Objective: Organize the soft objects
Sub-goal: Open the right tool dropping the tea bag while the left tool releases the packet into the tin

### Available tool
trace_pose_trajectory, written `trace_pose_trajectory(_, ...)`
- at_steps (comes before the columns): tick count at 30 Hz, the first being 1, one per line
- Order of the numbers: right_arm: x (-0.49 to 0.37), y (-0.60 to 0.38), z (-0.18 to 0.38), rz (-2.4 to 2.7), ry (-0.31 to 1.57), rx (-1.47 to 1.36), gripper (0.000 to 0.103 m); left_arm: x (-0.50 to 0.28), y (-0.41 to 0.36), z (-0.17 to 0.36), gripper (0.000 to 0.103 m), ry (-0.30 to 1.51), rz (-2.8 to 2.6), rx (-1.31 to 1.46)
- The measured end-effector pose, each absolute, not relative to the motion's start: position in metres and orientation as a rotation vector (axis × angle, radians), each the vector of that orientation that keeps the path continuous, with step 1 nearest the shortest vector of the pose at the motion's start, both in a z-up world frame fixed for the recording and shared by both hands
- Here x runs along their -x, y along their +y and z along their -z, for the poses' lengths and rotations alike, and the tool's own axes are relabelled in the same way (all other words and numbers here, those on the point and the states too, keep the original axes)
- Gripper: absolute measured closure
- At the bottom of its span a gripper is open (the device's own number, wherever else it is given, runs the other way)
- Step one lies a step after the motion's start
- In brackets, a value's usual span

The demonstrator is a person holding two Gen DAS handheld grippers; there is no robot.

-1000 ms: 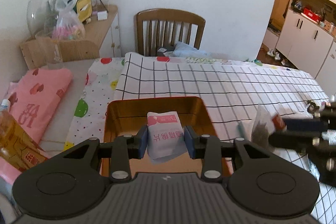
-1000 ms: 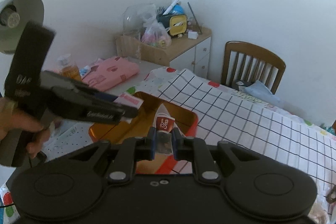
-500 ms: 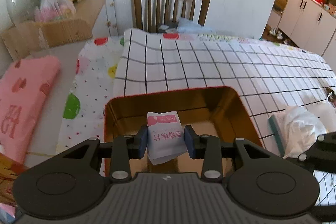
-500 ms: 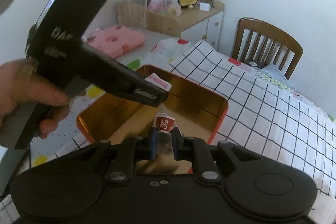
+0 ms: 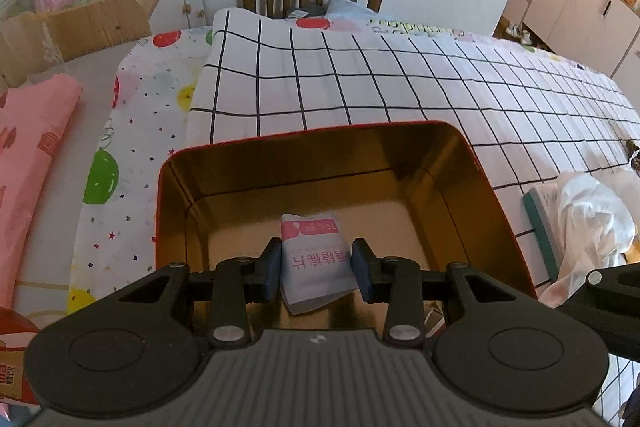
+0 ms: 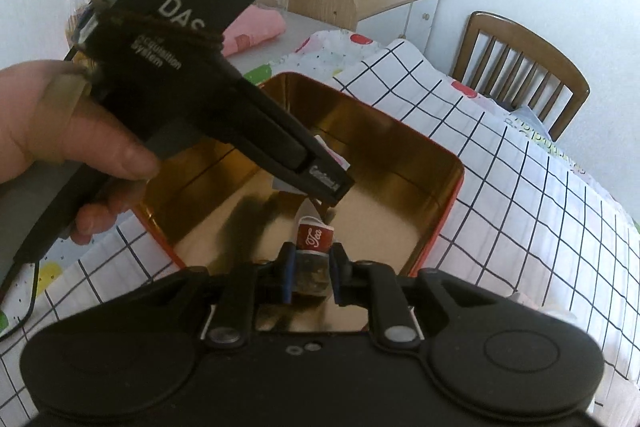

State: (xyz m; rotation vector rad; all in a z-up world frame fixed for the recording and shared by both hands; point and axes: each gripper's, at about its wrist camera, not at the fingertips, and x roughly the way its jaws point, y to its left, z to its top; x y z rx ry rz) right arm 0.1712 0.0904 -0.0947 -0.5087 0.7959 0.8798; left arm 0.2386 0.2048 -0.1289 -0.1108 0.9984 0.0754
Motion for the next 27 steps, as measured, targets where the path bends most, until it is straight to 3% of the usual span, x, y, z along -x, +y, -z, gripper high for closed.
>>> trace_pose_trajectory(9,-0.172,0.089,0.098,-0.882,0.804,0.515,0.081,-0.239,0.202,0.133,0.065,1.025,-0.07,0.119)
trace_pose_trajectory(16,-0.168,0.086,0.093,-0.883,0.793,0.502,0.071,-0.237,0.203,0.132,0.047,1.023,-0.071,0.144)
trace_pose_trajectory(27,-0.168,0.071,0.075,-0.859,0.788,0.43,0.062,-0.226,0.193,0.118,0.043,0.983,-0.052,0.112)
